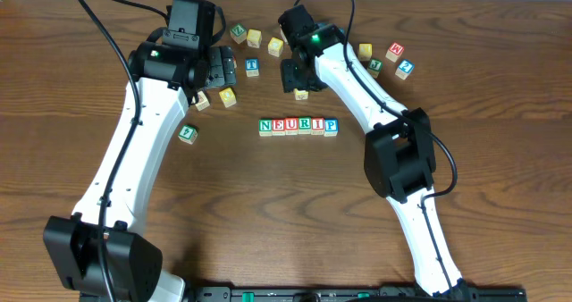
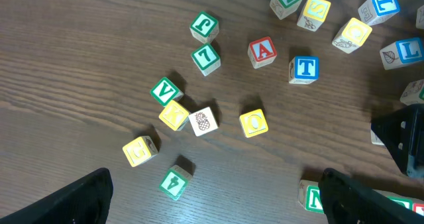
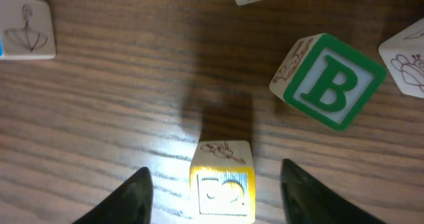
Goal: Spell out NEURIPS
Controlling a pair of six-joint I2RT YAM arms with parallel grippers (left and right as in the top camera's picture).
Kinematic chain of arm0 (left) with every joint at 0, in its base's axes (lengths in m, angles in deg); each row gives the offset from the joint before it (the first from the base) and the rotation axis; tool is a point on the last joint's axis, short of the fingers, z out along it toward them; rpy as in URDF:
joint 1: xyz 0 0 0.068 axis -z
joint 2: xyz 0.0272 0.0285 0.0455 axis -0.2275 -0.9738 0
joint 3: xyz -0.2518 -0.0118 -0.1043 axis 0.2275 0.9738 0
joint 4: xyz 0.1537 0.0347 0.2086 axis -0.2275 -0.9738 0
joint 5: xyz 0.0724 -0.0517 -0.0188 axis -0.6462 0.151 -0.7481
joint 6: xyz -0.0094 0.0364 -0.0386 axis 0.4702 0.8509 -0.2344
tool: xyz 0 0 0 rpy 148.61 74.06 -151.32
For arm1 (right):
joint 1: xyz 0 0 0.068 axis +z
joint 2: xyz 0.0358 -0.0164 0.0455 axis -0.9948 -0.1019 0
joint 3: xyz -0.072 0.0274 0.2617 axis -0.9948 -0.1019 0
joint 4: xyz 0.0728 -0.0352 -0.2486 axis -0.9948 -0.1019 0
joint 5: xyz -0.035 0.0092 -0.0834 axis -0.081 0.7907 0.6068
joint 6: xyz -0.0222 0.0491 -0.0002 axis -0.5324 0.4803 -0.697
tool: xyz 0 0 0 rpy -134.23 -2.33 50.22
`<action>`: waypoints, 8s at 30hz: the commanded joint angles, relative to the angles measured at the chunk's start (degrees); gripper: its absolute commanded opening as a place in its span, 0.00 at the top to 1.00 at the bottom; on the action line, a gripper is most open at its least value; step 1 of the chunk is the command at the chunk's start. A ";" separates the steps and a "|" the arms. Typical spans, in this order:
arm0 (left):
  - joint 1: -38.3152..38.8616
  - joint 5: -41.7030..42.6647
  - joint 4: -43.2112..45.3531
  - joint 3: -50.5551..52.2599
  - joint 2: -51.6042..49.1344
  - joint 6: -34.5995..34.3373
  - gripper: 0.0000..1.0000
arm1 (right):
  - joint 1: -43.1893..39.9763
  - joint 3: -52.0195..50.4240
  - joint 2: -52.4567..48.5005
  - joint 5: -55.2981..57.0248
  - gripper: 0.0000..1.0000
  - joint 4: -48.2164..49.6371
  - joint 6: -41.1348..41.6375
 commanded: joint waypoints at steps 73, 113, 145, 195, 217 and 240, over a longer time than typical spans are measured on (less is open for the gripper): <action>-0.31 -0.55 -0.02 -0.15 0.22 0.33 0.02 | -10.14 -21.88 12.17 1.64 0.71 -8.52 -7.19; -0.31 -0.55 -0.04 -0.15 0.22 0.33 0.02 | -11.10 -17.53 17.25 -5.33 0.67 -12.09 -7.08; -0.31 -0.55 -0.04 -0.15 0.22 0.33 0.03 | -12.90 -31.21 16.87 -2.45 0.86 6.43 -1.99; -0.31 -0.55 -0.02 -0.15 0.22 0.33 0.02 | -15.74 -31.52 16.87 -4.42 0.91 -10.27 -0.11; -0.31 -0.55 -0.04 -0.15 0.22 0.33 0.02 | -13.64 -31.52 16.87 -6.47 0.93 -12.85 -2.62; -0.31 -0.55 -0.04 -0.15 0.22 0.33 0.02 | -13.44 -31.52 16.87 -12.15 0.93 -7.72 0.63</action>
